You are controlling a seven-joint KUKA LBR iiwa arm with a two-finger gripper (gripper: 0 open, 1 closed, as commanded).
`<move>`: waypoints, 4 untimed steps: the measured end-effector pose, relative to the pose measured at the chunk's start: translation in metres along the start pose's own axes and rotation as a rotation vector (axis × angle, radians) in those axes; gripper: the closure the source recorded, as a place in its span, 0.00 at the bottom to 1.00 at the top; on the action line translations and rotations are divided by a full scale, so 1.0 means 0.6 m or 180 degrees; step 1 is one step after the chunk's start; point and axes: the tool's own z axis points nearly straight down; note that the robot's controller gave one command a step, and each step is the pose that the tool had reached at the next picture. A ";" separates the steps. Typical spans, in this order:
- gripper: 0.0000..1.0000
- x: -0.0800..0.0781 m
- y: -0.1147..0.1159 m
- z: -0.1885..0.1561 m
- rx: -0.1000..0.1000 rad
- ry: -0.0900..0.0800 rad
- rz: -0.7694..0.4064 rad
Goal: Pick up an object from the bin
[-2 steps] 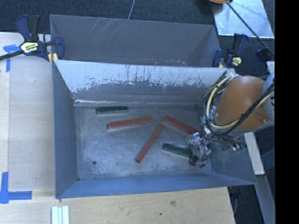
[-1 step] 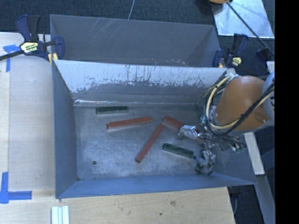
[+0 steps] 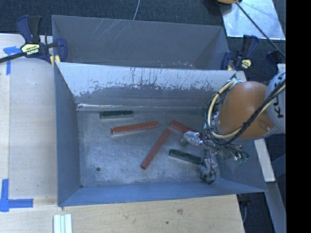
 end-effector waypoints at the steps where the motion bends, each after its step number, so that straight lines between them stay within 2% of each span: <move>1: 1.00 -0.016 0.083 -0.001 -0.0013 -0.0003 0.0396; 2: 1.00 -0.016 0.082 -0.001 -0.0012 -0.0003 0.0395; 3: 1.00 -0.027 0.073 -0.134 -0.0010 0.0000 0.0310; 4: 1.00 -0.027 0.073 -0.134 -0.0009 0.0000 0.0311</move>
Offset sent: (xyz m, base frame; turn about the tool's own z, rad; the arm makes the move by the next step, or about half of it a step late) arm 0.0000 0.0000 0.0000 0.0000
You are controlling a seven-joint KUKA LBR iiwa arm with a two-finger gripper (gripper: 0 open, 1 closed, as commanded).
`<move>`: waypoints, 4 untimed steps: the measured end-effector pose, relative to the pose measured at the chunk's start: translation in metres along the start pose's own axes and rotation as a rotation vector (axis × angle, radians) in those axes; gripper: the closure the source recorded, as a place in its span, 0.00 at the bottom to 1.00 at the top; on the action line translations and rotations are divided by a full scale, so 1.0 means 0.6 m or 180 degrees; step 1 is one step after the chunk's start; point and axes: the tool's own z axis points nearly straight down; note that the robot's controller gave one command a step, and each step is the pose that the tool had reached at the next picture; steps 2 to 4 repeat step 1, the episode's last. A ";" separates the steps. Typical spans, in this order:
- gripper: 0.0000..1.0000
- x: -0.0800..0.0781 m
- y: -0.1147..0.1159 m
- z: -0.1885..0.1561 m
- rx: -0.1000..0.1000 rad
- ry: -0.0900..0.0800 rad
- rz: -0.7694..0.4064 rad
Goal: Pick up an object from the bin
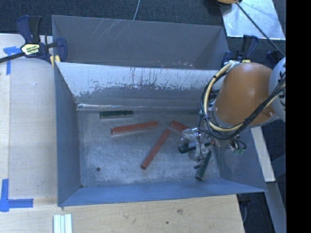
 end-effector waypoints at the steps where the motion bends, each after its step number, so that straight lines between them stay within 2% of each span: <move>1: 1.00 0.023 -0.009 -0.193 0.0000 -0.0002 -0.0014; 4: 1.00 0.023 -0.009 -0.193 0.0000 -0.0002 -0.0014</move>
Offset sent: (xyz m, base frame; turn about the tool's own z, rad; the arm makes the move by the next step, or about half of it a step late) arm 0.0000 0.0000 0.0000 0.0000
